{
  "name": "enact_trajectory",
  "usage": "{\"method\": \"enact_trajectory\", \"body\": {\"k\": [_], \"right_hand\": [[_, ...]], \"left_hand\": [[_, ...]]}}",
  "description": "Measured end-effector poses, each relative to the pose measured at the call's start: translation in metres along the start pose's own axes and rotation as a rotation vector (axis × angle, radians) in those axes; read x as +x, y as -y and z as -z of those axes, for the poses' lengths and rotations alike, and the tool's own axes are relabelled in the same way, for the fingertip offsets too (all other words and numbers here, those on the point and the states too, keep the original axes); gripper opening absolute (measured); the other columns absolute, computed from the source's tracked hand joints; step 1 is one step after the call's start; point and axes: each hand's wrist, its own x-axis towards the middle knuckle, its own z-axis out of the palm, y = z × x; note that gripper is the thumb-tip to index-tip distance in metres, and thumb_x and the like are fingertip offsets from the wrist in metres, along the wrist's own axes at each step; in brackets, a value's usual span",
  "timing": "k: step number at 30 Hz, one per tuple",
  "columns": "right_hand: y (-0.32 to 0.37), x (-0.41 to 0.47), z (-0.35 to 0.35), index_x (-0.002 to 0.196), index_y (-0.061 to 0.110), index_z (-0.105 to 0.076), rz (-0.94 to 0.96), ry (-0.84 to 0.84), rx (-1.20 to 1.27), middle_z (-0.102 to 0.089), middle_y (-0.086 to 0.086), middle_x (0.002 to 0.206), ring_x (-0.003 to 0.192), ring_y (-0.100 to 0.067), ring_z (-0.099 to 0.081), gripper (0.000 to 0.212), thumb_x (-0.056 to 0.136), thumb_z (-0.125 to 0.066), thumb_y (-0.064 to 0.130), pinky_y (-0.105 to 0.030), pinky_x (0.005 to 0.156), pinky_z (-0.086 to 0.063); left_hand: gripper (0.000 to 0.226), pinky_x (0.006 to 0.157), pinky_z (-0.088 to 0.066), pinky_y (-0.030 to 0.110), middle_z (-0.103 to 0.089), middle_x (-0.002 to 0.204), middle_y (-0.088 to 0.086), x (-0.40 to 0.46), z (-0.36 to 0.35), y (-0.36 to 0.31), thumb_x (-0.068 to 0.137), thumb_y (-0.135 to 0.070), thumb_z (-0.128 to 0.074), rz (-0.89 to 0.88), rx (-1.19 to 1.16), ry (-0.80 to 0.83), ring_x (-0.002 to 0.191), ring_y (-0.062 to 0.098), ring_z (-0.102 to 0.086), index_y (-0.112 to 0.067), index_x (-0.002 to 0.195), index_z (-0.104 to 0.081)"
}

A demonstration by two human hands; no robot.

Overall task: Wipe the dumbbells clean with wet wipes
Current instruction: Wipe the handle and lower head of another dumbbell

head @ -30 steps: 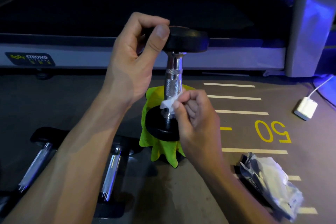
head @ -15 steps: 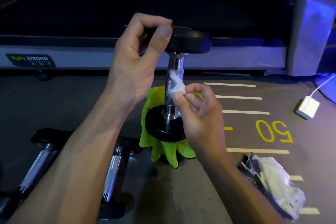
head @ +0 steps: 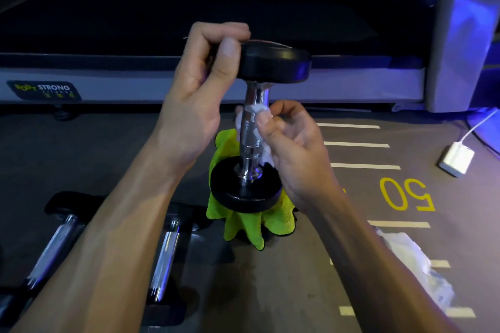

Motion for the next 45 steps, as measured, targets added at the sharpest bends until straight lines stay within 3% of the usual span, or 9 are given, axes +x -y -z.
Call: {"method": "enact_trajectory", "body": {"k": [10,14,25,27,31,33,36,39,45], "right_hand": [[0.011,0.0,0.015,0.113,-0.005,-0.054,0.218,0.001,-0.029,-0.065,-0.004,0.079,0.075,-0.012,-0.063,0.03,0.09,-0.071,0.002,-0.025,0.072,-0.057],[0.019,0.009,0.017,0.115,-0.005,-0.057,0.282,-0.063,-0.122,-0.071,-0.006,0.089,0.088,-0.021,-0.066,0.026,0.094,-0.07,0.003,-0.051,0.088,-0.059],[-0.008,-0.018,0.006,0.108,0.022,-0.074,-0.01,-0.279,-0.441,-0.08,0.003,0.09,0.081,-0.009,-0.075,0.033,0.082,-0.086,0.037,-0.034,0.078,-0.06],[0.006,-0.015,-0.005,0.096,0.023,-0.078,0.065,-0.254,-0.362,-0.081,0.001,0.086,0.075,-0.006,-0.072,0.007,0.09,-0.079,0.026,-0.031,0.069,-0.059],[0.028,0.006,-0.028,0.094,0.017,-0.077,0.319,-0.298,-0.377,-0.078,-0.007,0.087,0.076,-0.013,-0.069,0.019,0.105,-0.061,0.021,-0.038,0.072,-0.057],[0.012,-0.001,-0.041,0.118,0.008,-0.072,0.342,-0.248,-0.483,-0.076,-0.007,0.117,0.108,-0.018,-0.07,0.028,0.109,-0.05,0.024,-0.037,0.096,-0.054],[-0.015,-0.02,-0.054,0.152,0.023,-0.047,0.359,-0.183,-0.655,-0.032,0.006,0.165,0.155,-0.007,-0.027,0.042,0.11,-0.043,0.024,-0.033,0.126,-0.027],[-0.014,-0.005,-0.045,0.154,0.02,-0.045,0.374,-0.309,-0.583,-0.057,0.021,0.143,0.13,0.009,-0.053,0.046,0.108,-0.051,0.02,-0.021,0.111,-0.042],[0.008,0.023,-0.035,0.101,0.018,-0.072,0.163,-0.373,-0.482,-0.079,0.002,0.085,0.08,-0.018,-0.073,0.029,0.103,-0.056,0.041,-0.054,0.082,-0.058]], "left_hand": [[0.049,0.104,-0.049,0.029,-0.057,0.135,0.019,-0.008,-0.011,-0.012,0.084,-0.02,-0.081,-0.137,0.009,0.039,0.123,0.012,-0.062,-0.007,0.119,-0.048],[0.038,0.103,-0.048,0.03,-0.054,0.132,0.015,-0.005,-0.012,-0.005,0.094,-0.022,-0.069,-0.133,0.042,0.109,0.12,0.011,-0.058,-0.013,0.124,-0.049],[0.022,0.096,-0.043,0.02,-0.063,0.11,-0.008,0.009,0.015,0.011,0.105,-0.024,-0.056,-0.058,0.135,0.0,0.102,0.002,-0.057,-0.018,0.126,-0.058],[0.021,0.097,-0.043,0.022,-0.062,0.11,-0.006,0.01,0.014,0.012,0.105,-0.023,-0.056,-0.059,0.115,0.001,0.104,0.004,-0.056,-0.019,0.126,-0.058],[0.02,0.096,-0.044,0.022,-0.061,0.11,-0.008,0.011,0.014,0.013,0.107,-0.022,-0.055,-0.054,0.128,0.011,0.104,0.002,-0.056,-0.019,0.127,-0.057],[0.02,0.094,-0.044,0.021,-0.06,0.109,-0.007,0.013,0.017,0.014,0.107,-0.023,-0.055,-0.041,0.119,-0.008,0.102,0.002,-0.056,-0.019,0.127,-0.057],[0.021,0.092,-0.045,0.018,-0.059,0.107,-0.007,0.013,0.017,0.014,0.108,-0.021,-0.054,-0.034,0.128,-0.02,0.099,-0.001,-0.055,-0.016,0.128,-0.057],[0.02,0.09,-0.044,0.017,-0.059,0.104,-0.009,0.012,0.013,0.012,0.108,-0.02,-0.055,-0.04,0.128,-0.01,0.096,-0.003,-0.055,-0.015,0.127,-0.057],[0.019,0.094,-0.045,0.02,-0.062,0.11,-0.006,0.01,0.012,0.01,0.106,-0.026,-0.057,-0.019,0.099,-0.014,0.103,0.001,-0.058,-0.024,0.125,-0.059]]}}
